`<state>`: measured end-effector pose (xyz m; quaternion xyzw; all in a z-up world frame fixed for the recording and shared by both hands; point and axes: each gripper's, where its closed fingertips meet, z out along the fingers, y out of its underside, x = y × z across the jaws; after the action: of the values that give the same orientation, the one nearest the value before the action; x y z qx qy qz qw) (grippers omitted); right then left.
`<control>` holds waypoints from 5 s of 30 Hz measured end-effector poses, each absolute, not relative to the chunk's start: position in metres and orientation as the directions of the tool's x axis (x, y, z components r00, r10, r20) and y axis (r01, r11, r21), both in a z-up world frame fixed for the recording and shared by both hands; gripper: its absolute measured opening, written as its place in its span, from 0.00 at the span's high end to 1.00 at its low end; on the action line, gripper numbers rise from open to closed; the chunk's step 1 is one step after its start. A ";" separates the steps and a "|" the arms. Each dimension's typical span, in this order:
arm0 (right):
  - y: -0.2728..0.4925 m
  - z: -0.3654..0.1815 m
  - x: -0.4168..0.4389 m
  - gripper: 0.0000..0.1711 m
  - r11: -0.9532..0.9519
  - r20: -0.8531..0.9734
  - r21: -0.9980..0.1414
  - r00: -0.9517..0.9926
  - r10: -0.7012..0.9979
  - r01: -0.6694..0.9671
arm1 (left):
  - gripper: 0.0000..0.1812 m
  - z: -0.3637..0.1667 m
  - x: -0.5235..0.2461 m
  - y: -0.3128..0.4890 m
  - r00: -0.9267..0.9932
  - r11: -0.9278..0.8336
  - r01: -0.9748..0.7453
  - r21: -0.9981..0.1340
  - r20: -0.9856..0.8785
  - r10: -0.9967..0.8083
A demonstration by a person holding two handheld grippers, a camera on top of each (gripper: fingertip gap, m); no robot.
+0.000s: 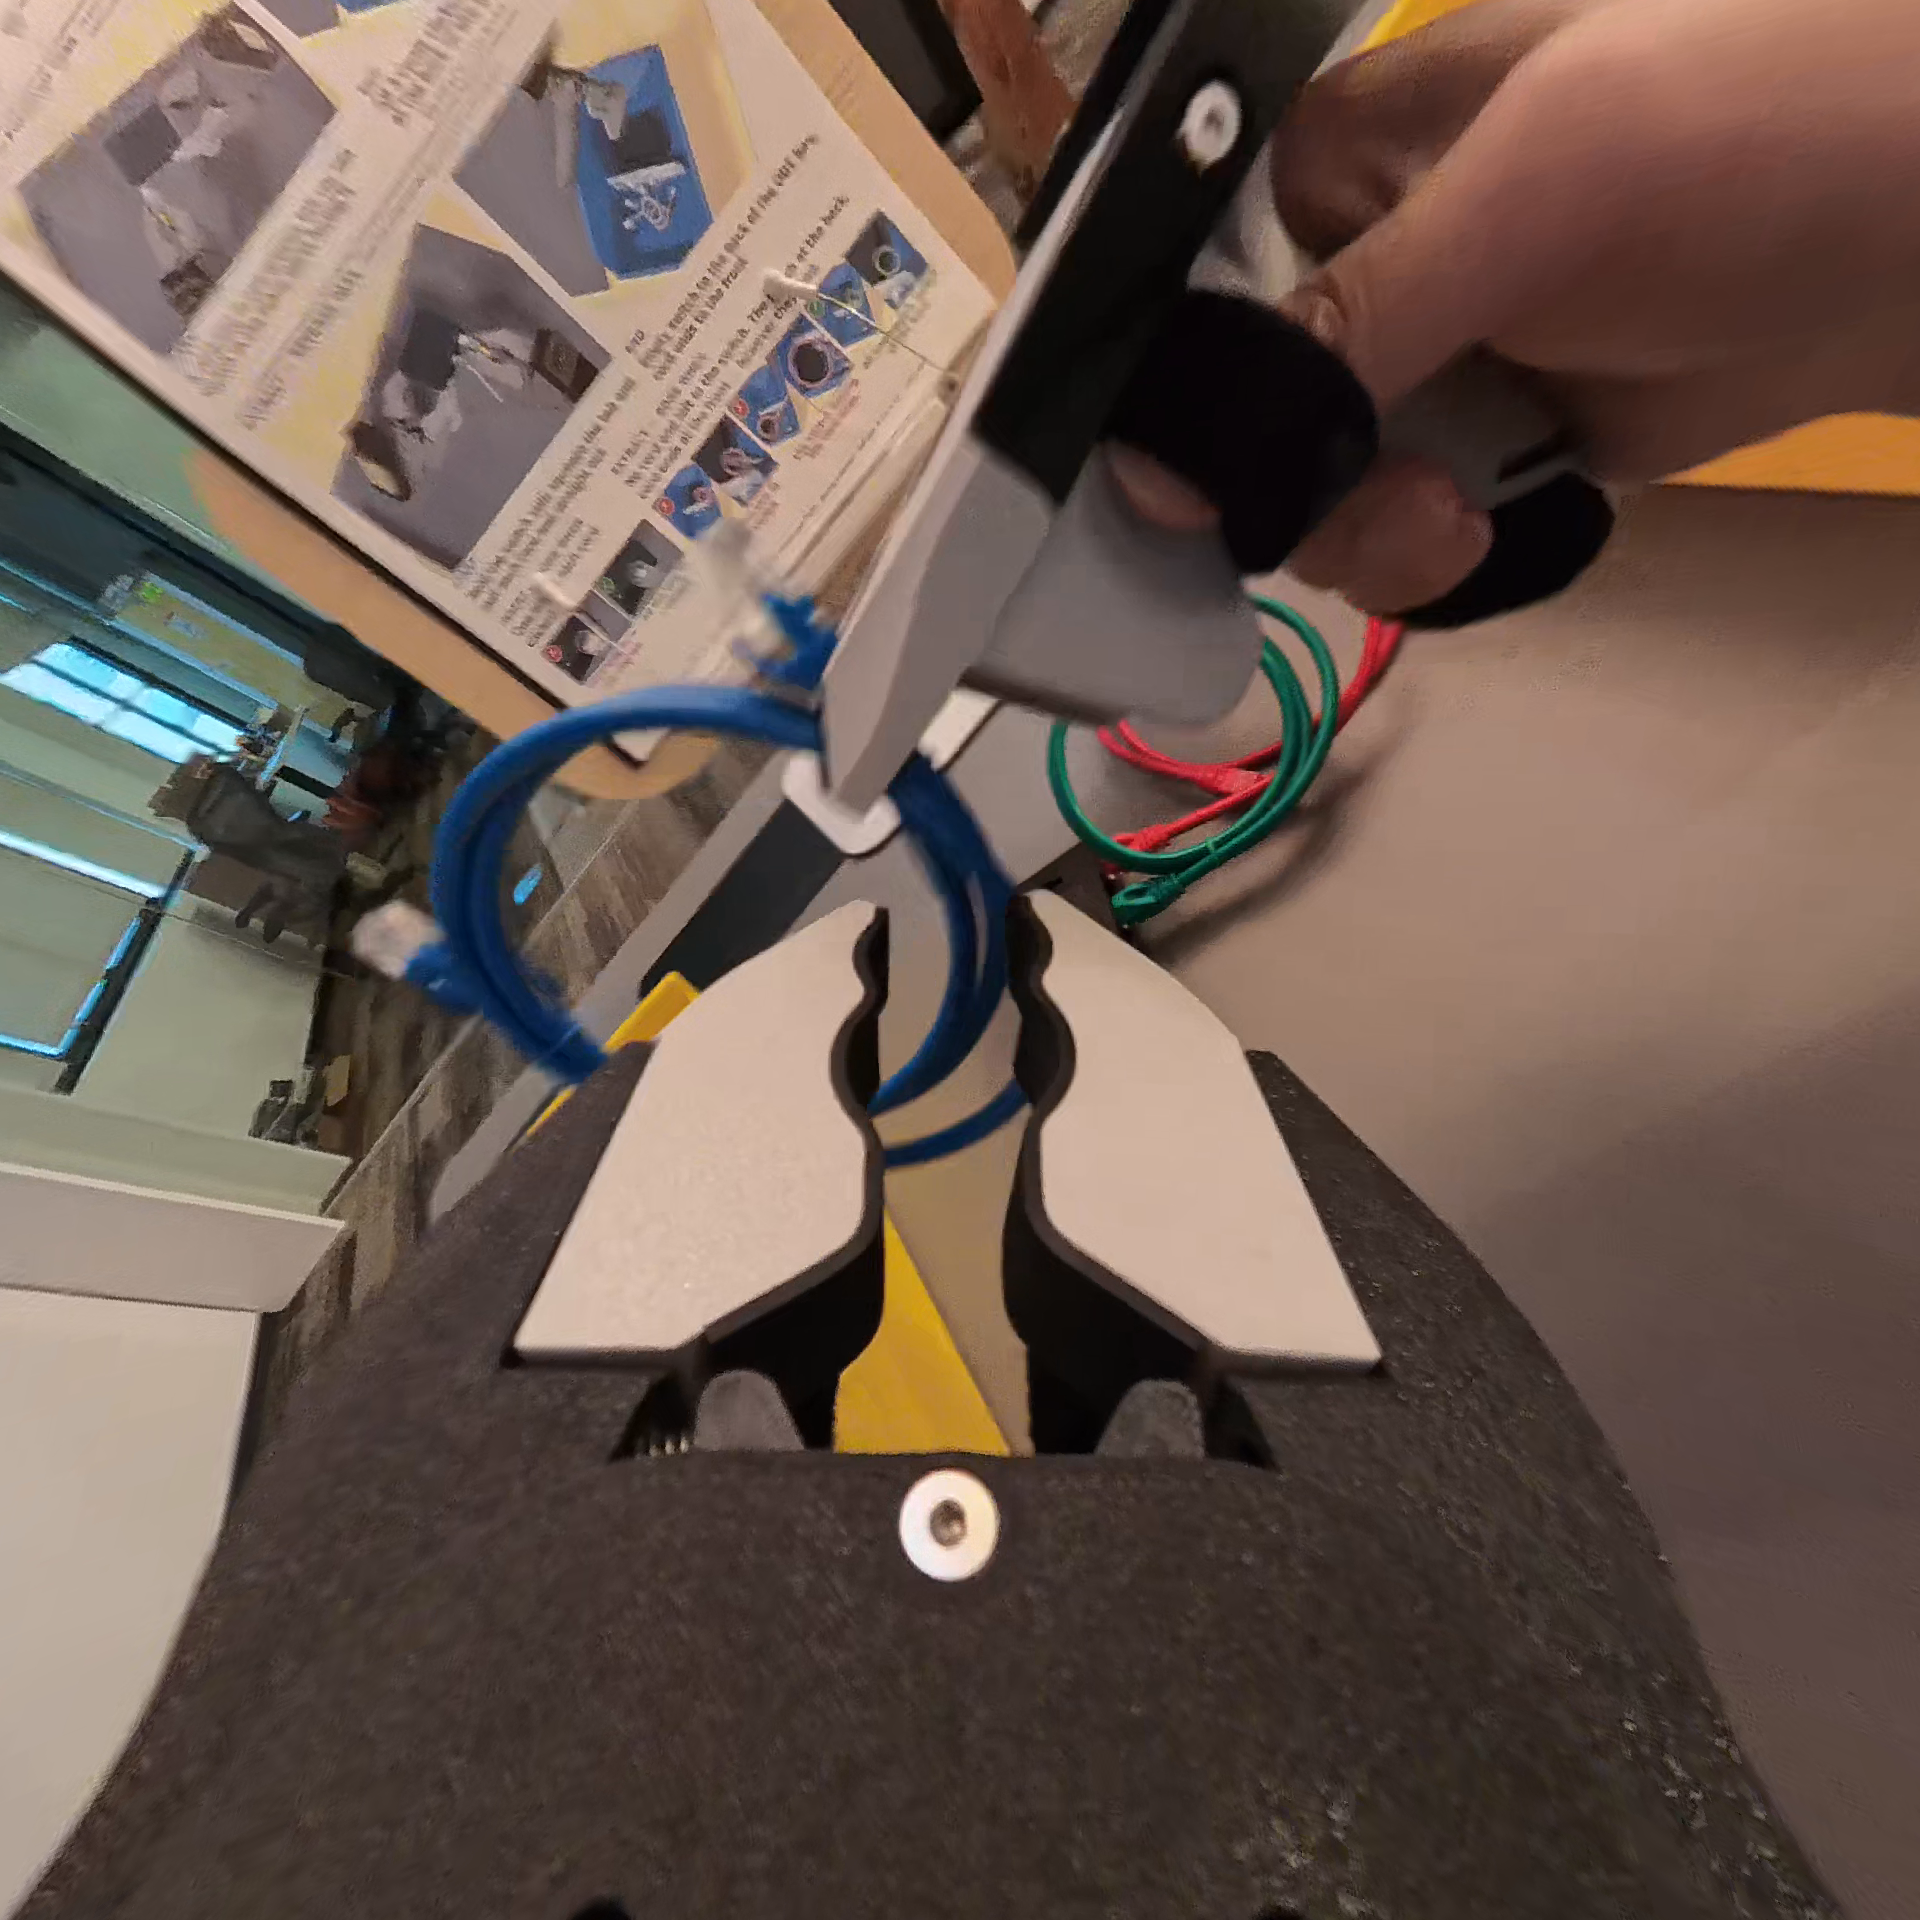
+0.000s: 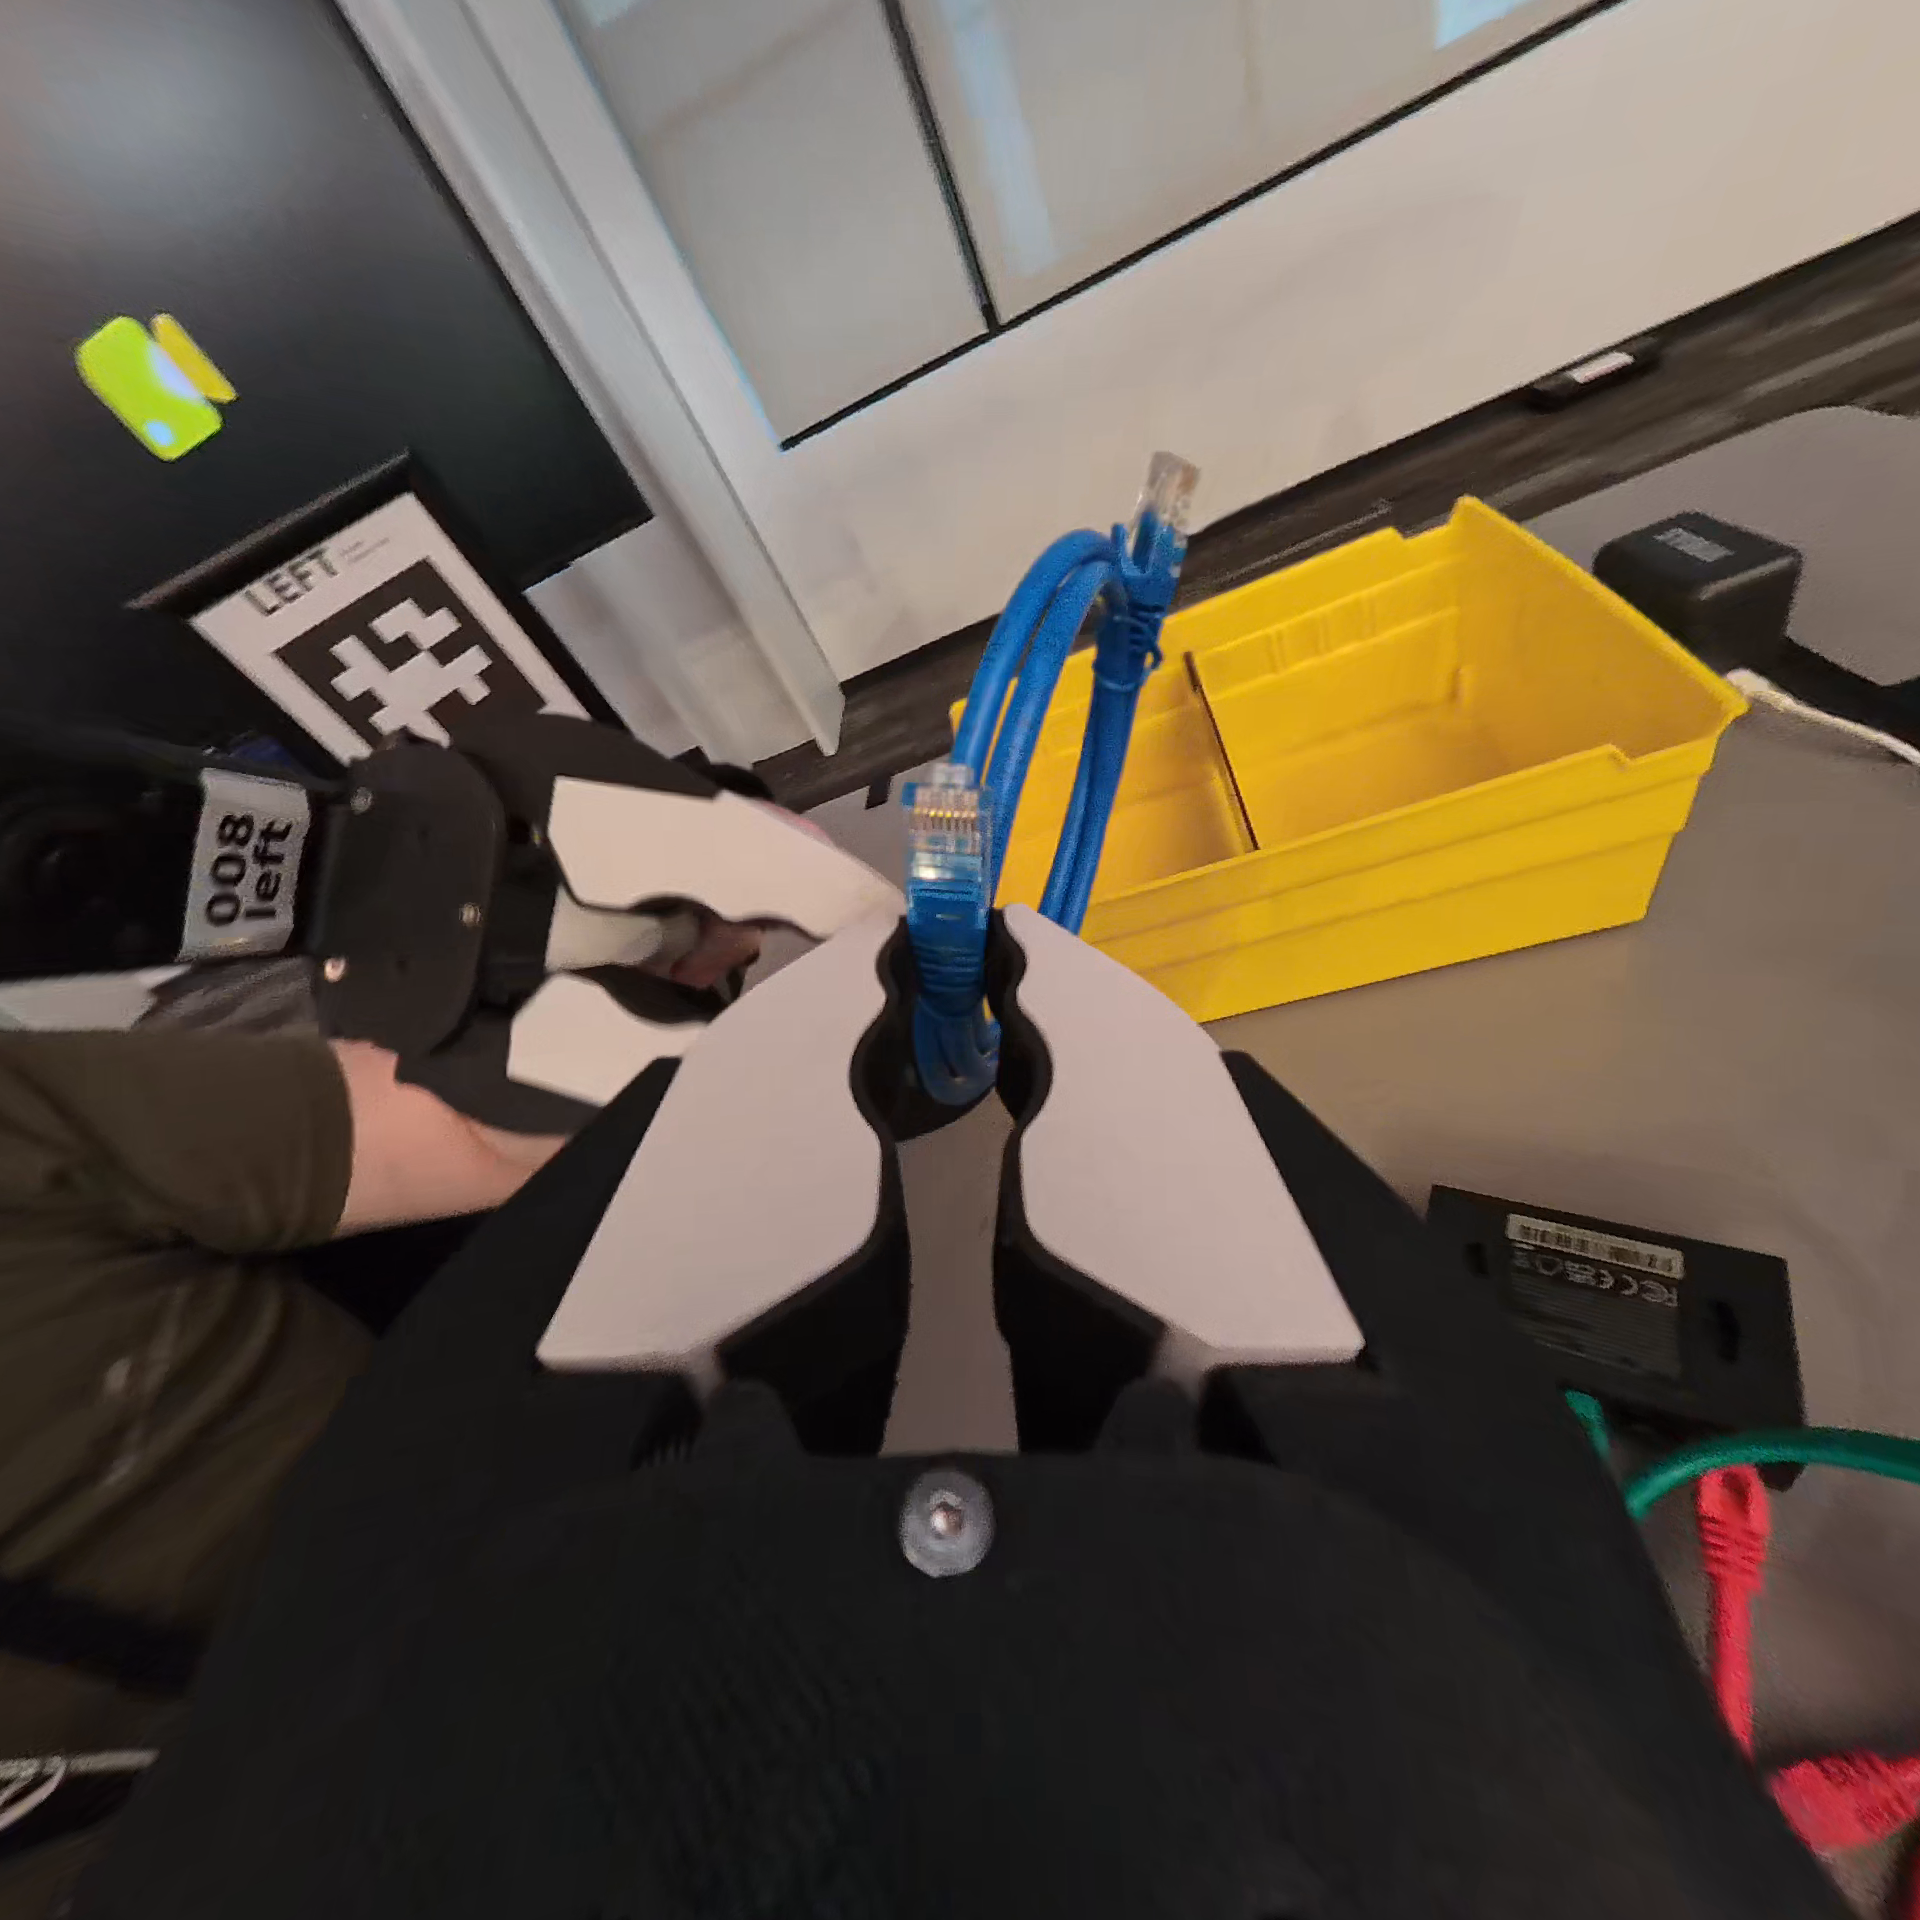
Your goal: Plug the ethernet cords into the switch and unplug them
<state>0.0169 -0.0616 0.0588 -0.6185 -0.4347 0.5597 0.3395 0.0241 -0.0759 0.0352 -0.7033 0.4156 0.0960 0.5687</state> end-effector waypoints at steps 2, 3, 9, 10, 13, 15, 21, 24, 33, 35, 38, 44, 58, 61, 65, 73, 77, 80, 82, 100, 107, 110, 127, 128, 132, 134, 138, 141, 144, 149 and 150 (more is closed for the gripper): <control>-0.057 0.064 0.029 0.92 -0.370 -0.378 -0.913 -0.011 0.926 0.171 | 0.86 0.055 0.006 -0.087 0.665 0.020 -0.687 -0.727 -0.639 -0.386; -0.054 0.068 0.036 0.92 -0.362 -0.369 -0.917 -0.012 0.929 0.167 | 0.85 0.068 -0.003 -0.097 0.689 0.046 -0.663 -0.747 -0.633 -0.353; -0.086 0.116 0.071 0.93 -0.435 -0.426 -0.898 -0.385 0.819 0.067 | 0.85 0.123 -0.060 -0.135 0.855 0.123 -0.274 -0.954 -0.300 -0.423; -0.093 0.121 0.075 0.93 -0.441 -0.419 -0.896 -0.447 0.790 0.061 | 0.79 0.123 -0.057 -0.137 0.833 0.100 -0.168 -0.981 -0.196 -0.518; -0.108 0.124 0.081 0.92 -0.402 -0.359 -0.914 -0.556 0.750 0.047 | 0.77 0.117 -0.037 -0.143 0.669 0.004 0.049 -0.999 0.030 -0.742; -0.114 0.120 0.082 0.93 -0.385 -0.341 -0.921 -0.594 0.729 0.056 | 0.74 0.106 -0.024 -0.139 0.628 -0.003 0.042 -0.999 0.028 -0.778; -0.127 0.104 0.082 0.92 -0.361 -0.331 -0.927 -0.683 0.651 0.106 | 0.74 0.092 0.030 -0.153 0.347 -0.090 0.121 -0.989 0.127 -0.929; -0.109 0.086 0.068 0.91 -0.404 -0.427 -0.897 -0.584 0.691 0.179 | 0.95 0.082 0.044 -0.162 0.258 -0.074 0.078 -0.994 0.092 -0.962; -0.026 0.049 0.051 0.82 -0.412 -0.425 -0.898 -0.063 0.903 0.156 | 0.96 0.057 0.033 -0.096 0.544 -0.220 0.205 -0.954 0.298 -0.784; -0.056 0.051 0.049 0.77 -0.238 -0.276 -0.945 -0.157 0.948 0.224 | 0.97 0.054 0.027 -0.084 0.587 -0.221 0.237 -0.946 0.321 -0.743; -0.087 0.035 0.035 0.67 0.106 0.043 -0.945 -0.203 0.978 0.309 | 0.96 0.063 0.028 -0.081 0.516 -0.267 0.317 -0.910 0.402 -0.756; -0.089 0.011 0.009 0.84 0.388 0.374 -0.814 -0.121 0.920 0.431 | 0.96 0.073 0.038 -0.076 0.384 -0.338 0.400 -0.852 0.490 -0.782; -0.109 -0.095 0.165 0.88 0.053 -0.197 -0.140 -0.080 0.977 0.989 | 0.62 -0.066 0.005 -0.018 0.881 -0.358 -0.270 -0.894 -0.079 -0.467; -0.118 -0.113 0.168 0.89 0.056 -0.304 -0.068 -0.074 0.950 0.996 | 0.61 -0.092 0.014 -0.001 0.873 -0.398 -0.336 -0.854 -0.124 -0.471; -0.118 -0.125 0.165 0.87 0.088 -0.373 -0.097 -0.118 0.920 0.991 | 0.58 -0.115 0.018 0.015 0.861 -0.423 -0.410 -0.808 -0.190 -0.472; -0.121 -0.148 0.170 0.87 0.087 -0.476 -0.062 -0.106 0.873 0.994 | 0.64 -0.143 0.023 0.028 0.851 -0.496 -0.442 -0.747 -0.174 -0.496; -0.130 -0.148 0.164 0.88 0.083 -0.540 -0.088 -0.117 0.833 0.993 | 0.67 -0.146 0.021 0.031 0.846 -0.503 -0.455 -0.735 -0.180 -0.502; -0.135 -0.131 0.151 0.83 0.044 -0.572 -0.179 -0.141 0.808 0.983 | 0.67 -0.144 0.020 0.031 0.847 -0.504 -0.440 -0.743 -0.157 -0.508; -0.139 -0.114 0.144 0.82 0.041 -0.580 -0.266 -0.194 0.791 0.963 | 0.67 -0.136 0.020 0.030 0.849 -0.489 -0.428 -0.760 -0.154 -0.505; 0.008 -0.120 0.030 0.65 0.389 0.539 -0.566 -0.031 0.842 0.727 | 0.67 -0.108 0.014 0.009 0.846 -0.561 -0.447 -0.697 -0.126 -0.518; 0.018 -0.132 0.025 0.79 0.314 0.496 -0.608 0.040 0.867 0.729 | 0.79 -0.093 0.023 -0.002 0.814 -0.498 -0.443 -0.746 -0.102 -0.572; 0.011 -0.122 0.026 0.83 0.292 0.428 -0.661 0.028 0.903 0.691 | 0.79 -0.069 0.029 -0.009 0.779 -0.387 -0.462 -0.798 -0.157 -0.608; -0.027 -0.070 0.062 0.84 0.320 0.344 -0.569 -0.135 0.929 0.757 | 0.74 -0.052 0.061 -0.020 0.182 0.237 -0.816 -0.528 -0.623 -0.761; -0.026 -0.071 0.065 0.84 0.329 0.355 -0.552 -0.141 0.924 0.766 | 0.75 -0.054 0.064 -0.020 0.162 0.249 -0.818 -0.519 -0.623 -0.765; -0.023 -0.075 0.072 0.84 0.372 0.413 -0.466 -0.175 0.894 0.803 | 0.76 -0.065 0.072 -0.017 0.095 0.289 -0.839 -0.461 -0.647 -0.757; -0.022 -0.075 0.076 0.84 0.380 0.426 -0.445 -0.181 0.886 0.811 | 0.79 -0.068 0.078 -0.016 0.081 0.315 -0.834 -0.453 -0.665 -0.742; -0.012 -0.062 0.075 0.83 0.384 0.472 -0.503 -0.127 0.873 0.775 | 0.83 -0.058 0.077 -0.011 0.228 0.225 -0.787 -0.575 -0.610 -0.759; 0.001 -0.029 0.077 0.80 0.387 0.543 -0.587 -0.009 0.840 0.711 | 0.83 -0.048 0.060 -0.001 0.317 0.197 -0.769 -0.608 -0.631 -0.708; 0.006 0.017 0.085 0.78 0.437 0.632 -0.643 0.113 0.766 0.629 | 0.83 -0.034 0.041 0.007 0.415 0.163 -0.737 -0.656 -0.629 -0.658; -0.063 0.050 0.079 0.99 0.543 0.539 -0.792 -0.099 0.837 0.281 | 0.83 0.004 0.029 0.006 0.538 0.154 -0.662 -0.734 -0.608 -0.584; -0.070 0.046 0.078 0.99 0.522 0.500 -0.813 -0.149 0.853 0.259 | 0.83 0.014 0.031 0.002 0.555 0.166 -0.629 -0.759 -0.589 -0.588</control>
<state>0.0783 -0.0697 0.0456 -0.3963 -0.7017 0.2864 0.5182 0.0307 0.0024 0.0138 -0.6454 0.4715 0.0171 0.6007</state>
